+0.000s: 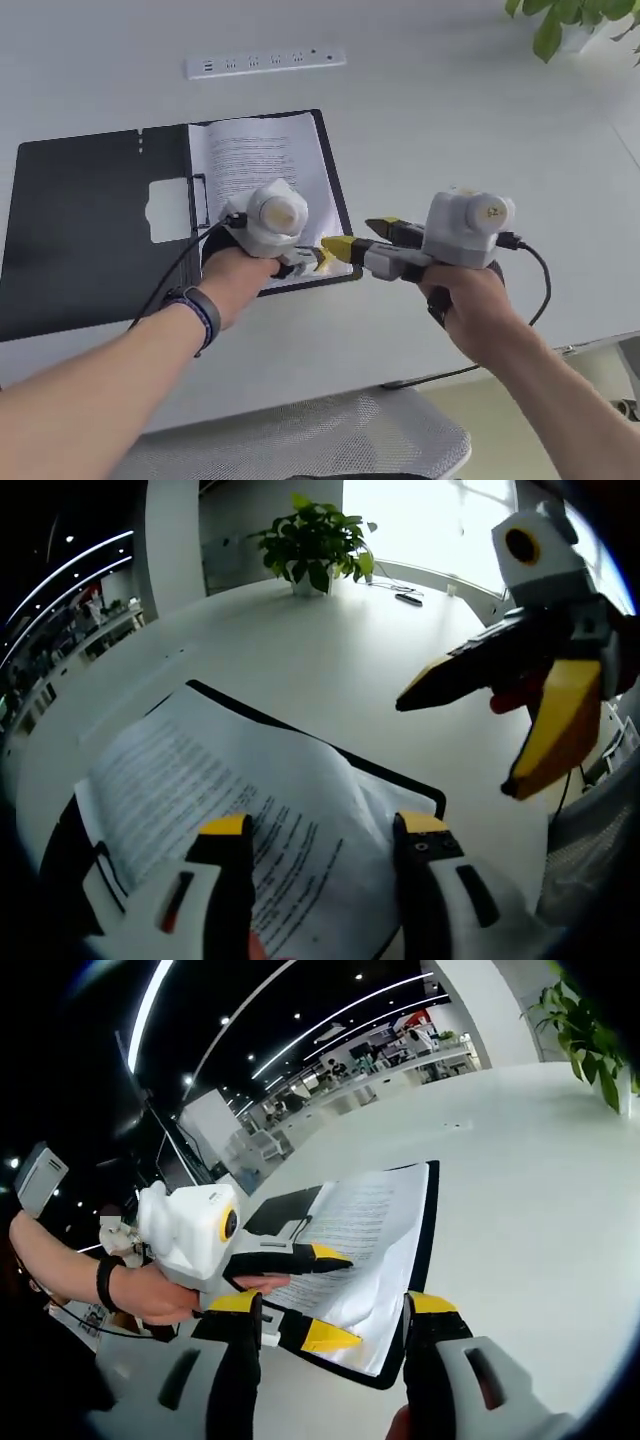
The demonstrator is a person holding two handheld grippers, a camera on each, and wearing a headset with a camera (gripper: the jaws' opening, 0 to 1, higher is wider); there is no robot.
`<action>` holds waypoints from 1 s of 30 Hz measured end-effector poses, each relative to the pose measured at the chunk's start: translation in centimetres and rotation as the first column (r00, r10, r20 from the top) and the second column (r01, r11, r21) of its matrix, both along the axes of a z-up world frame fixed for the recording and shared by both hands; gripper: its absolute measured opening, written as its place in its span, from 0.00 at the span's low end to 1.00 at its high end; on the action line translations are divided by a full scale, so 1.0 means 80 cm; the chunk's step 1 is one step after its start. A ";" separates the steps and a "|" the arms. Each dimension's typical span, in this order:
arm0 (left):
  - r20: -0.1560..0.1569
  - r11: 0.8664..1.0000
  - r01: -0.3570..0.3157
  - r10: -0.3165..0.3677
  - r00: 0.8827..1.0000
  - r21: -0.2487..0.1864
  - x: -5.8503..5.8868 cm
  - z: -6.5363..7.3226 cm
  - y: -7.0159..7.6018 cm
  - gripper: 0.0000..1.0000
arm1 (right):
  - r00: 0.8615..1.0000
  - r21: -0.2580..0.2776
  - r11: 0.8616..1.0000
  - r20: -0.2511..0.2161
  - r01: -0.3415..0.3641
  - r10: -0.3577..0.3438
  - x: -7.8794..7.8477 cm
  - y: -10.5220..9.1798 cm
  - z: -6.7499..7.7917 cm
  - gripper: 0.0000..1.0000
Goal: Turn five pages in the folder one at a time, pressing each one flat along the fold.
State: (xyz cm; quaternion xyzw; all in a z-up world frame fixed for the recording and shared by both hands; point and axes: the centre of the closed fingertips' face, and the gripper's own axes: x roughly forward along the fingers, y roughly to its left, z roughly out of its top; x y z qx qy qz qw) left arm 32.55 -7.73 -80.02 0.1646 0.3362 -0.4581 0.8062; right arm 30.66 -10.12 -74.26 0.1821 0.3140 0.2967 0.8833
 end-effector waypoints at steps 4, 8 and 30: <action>-0.001 1.000 0.000 0.000 1.000 0.000 0.000 0.000 0.000 0.57 | 1.000 0.004 1.000 -0.012 -0.004 0.004 0.016 0.005 -0.012 0.50; -0.001 1.000 0.004 -0.004 1.000 0.000 0.003 -0.004 0.000 0.57 | 0.999 0.034 0.999 -0.043 0.003 -0.001 0.029 0.011 -0.025 0.46; -0.016 1.000 0.020 -0.020 1.000 -0.001 0.004 -0.008 -0.001 0.61 | 0.992 0.168 0.981 -0.103 0.095 -0.078 0.043 0.015 -0.045 0.09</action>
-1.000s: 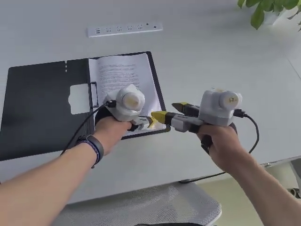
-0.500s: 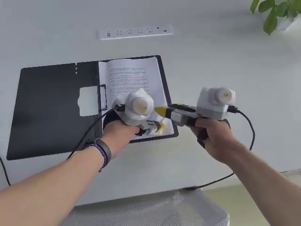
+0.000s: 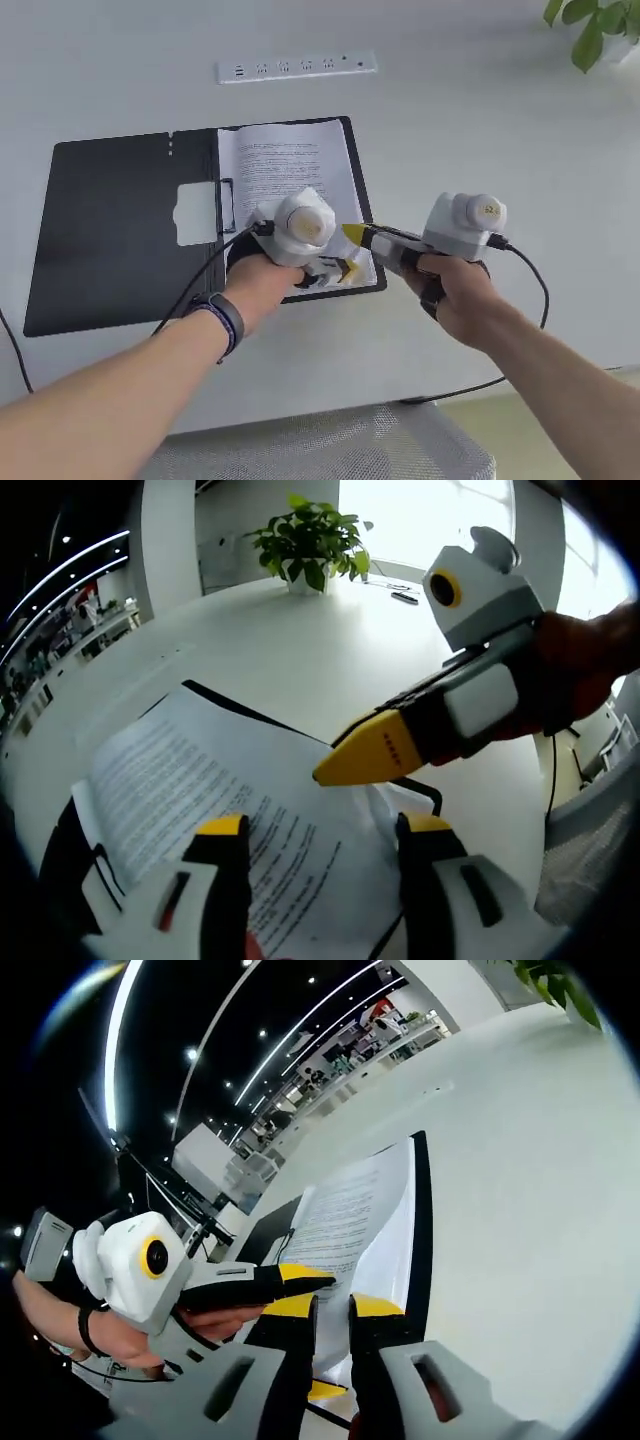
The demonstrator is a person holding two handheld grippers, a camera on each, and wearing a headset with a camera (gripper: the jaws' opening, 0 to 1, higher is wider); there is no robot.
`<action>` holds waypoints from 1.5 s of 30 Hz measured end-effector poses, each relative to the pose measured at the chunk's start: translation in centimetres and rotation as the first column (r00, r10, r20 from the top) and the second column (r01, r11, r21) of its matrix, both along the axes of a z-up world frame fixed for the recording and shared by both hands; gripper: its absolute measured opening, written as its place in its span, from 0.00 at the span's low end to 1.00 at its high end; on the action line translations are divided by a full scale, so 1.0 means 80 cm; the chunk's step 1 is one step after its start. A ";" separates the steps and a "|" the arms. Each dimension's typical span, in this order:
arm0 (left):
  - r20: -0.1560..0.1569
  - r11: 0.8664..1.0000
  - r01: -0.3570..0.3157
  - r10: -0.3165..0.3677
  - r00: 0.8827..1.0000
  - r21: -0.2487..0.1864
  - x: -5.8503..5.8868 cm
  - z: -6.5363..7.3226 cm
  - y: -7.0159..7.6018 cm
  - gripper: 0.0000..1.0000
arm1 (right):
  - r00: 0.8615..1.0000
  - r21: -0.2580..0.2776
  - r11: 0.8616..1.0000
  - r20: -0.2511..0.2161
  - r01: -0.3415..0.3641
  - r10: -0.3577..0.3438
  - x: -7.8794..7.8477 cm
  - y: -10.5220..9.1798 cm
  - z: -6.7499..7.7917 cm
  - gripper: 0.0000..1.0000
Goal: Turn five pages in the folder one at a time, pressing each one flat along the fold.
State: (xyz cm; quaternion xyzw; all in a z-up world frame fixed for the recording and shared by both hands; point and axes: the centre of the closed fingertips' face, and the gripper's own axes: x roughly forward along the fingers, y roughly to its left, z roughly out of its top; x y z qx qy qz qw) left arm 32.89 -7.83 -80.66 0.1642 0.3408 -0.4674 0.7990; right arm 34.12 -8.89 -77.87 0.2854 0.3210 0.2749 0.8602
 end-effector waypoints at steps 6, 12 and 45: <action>-0.028 0.999 -0.010 0.009 1.000 -0.033 -0.007 0.011 -0.003 0.67 | 1.000 0.003 1.000 0.005 -0.008 0.008 -0.002 -0.002 0.003 0.01; -0.024 0.998 -0.012 0.011 1.000 -0.056 -0.011 0.023 -0.005 0.69 | 1.000 0.023 1.000 -0.001 -0.001 0.001 -0.002 0.000 0.006 0.00; 0.024 0.979 -0.142 0.147 0.989 -0.148 -0.015 0.086 0.076 0.74 | 0.999 0.074 0.997 0.028 0.018 -0.020 0.005 0.037 0.052 0.00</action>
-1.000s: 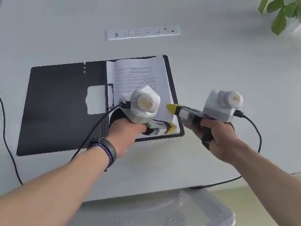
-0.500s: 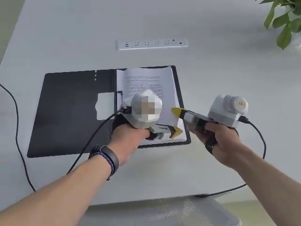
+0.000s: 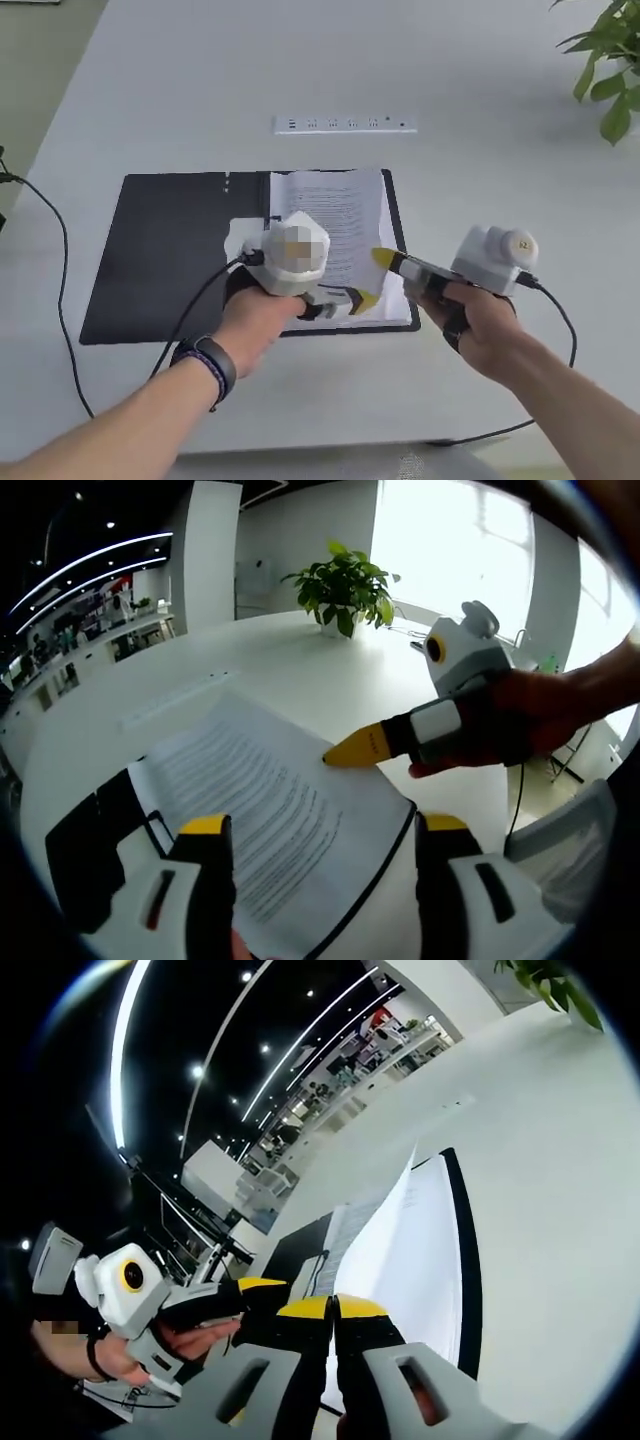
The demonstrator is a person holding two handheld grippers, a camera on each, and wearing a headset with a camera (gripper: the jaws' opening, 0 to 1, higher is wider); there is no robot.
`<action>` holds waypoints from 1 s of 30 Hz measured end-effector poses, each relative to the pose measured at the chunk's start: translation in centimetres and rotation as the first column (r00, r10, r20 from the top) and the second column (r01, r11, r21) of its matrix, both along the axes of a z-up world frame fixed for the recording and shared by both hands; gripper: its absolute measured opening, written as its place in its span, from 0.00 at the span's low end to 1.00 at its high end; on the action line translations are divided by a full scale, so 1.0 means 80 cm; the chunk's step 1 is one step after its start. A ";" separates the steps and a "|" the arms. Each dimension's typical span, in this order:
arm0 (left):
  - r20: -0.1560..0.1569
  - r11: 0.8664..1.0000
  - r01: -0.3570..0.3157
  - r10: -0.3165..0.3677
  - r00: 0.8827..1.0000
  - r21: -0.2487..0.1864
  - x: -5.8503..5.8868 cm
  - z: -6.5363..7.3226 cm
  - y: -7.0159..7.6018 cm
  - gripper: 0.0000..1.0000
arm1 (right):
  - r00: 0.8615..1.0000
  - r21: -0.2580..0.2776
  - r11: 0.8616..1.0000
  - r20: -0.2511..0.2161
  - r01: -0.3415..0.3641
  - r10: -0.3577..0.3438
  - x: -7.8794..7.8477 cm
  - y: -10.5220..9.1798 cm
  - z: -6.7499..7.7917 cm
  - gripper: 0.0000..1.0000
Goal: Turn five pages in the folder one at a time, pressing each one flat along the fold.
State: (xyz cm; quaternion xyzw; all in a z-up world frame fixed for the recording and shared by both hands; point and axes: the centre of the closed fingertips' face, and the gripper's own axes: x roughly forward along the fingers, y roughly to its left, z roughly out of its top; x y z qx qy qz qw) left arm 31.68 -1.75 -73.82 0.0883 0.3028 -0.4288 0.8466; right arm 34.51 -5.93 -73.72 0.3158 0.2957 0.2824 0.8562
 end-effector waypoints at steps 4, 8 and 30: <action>0.016 1.000 -0.014 0.014 1.000 -0.002 0.003 0.010 0.018 0.74 | 1.000 0.009 1.000 0.016 -0.005 0.005 0.002 0.011 0.011 0.00; 0.030 1.000 -0.028 0.029 0.999 -0.005 0.006 0.018 0.036 0.75 | 1.000 0.015 1.000 0.027 -0.014 0.013 0.005 0.022 0.019 0.00; 0.061 0.989 -0.144 0.145 0.988 -0.016 -0.002 0.032 0.151 0.76 | 0.989 0.027 0.992 0.094 -0.120 0.117 -0.011 0.123 0.075 0.00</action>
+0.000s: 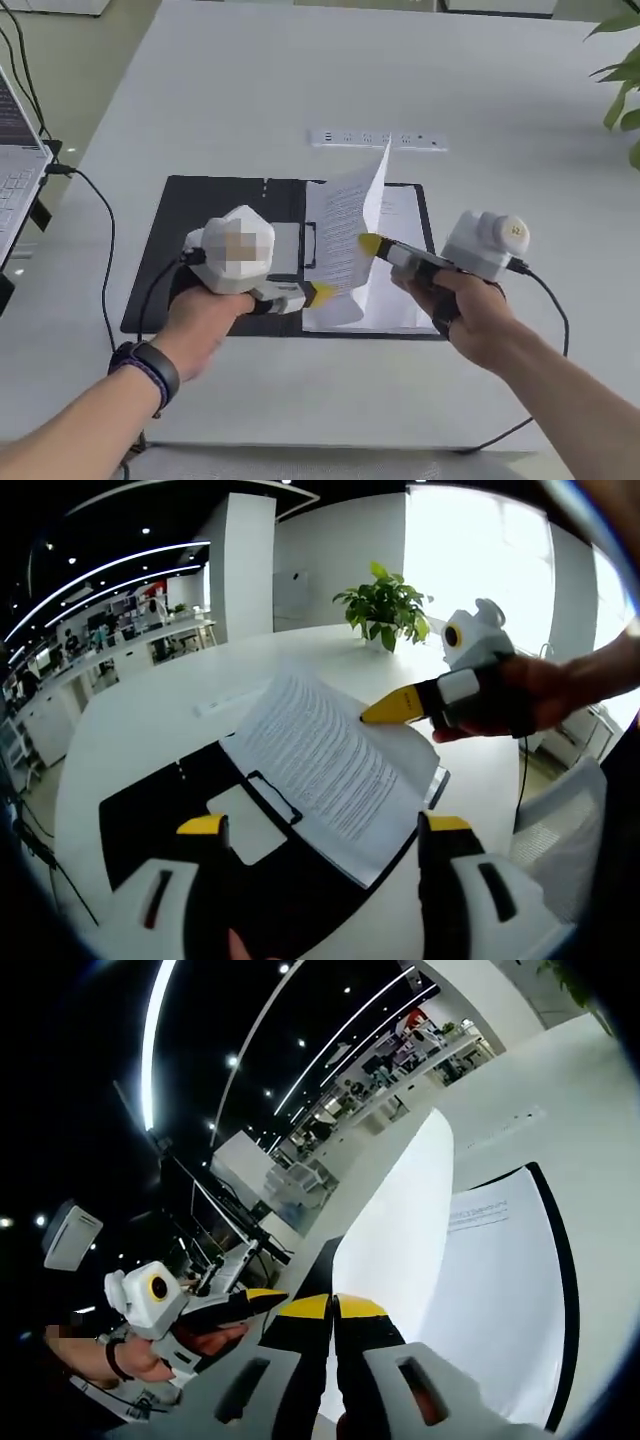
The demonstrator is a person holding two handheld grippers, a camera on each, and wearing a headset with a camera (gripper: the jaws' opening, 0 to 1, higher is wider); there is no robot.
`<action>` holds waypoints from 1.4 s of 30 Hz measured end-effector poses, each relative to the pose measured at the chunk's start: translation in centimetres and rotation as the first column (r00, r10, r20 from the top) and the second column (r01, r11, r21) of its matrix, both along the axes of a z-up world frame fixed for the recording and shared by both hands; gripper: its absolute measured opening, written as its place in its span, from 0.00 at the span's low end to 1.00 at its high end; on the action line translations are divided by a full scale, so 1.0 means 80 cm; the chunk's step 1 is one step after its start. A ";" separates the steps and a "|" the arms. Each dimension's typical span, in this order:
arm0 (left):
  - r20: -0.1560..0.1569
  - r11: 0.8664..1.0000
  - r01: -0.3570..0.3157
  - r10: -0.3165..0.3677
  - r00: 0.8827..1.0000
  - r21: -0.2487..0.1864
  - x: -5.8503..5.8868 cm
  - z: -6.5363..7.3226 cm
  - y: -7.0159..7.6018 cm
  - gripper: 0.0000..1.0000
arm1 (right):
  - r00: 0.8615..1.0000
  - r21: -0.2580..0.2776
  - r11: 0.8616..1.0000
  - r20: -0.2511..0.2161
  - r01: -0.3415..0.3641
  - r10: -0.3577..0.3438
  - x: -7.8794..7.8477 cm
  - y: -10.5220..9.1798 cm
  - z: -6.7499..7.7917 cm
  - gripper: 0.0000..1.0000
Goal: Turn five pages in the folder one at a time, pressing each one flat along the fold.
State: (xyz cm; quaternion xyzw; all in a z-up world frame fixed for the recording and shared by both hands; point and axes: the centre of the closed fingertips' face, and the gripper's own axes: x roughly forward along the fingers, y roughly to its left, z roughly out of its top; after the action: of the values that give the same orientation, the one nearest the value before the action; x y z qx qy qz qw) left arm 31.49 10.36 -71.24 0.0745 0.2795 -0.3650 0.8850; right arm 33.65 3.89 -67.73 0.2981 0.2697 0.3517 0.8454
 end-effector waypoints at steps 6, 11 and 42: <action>0.005 0.999 -0.037 0.037 0.999 0.002 -0.008 0.000 0.031 0.77 | 0.999 0.003 0.999 0.006 -0.038 0.038 0.003 0.025 0.004 0.00; 0.003 0.997 -0.083 0.083 0.997 -0.002 -0.011 -0.001 0.060 0.78 | 0.997 0.007 0.997 0.010 -0.075 0.074 0.006 0.050 0.007 0.00; 0.000 0.965 -0.264 0.264 0.965 -0.012 -0.048 -0.003 0.174 0.82 | 0.965 0.036 0.966 -0.061 -0.254 0.256 -0.001 0.175 -0.027 0.00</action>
State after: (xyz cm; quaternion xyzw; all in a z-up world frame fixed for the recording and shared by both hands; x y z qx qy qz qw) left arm 27.63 24.31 -71.47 0.0318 0.2840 -0.2456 0.9263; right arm 33.54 17.87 -69.89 0.2842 0.3283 0.4514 0.7796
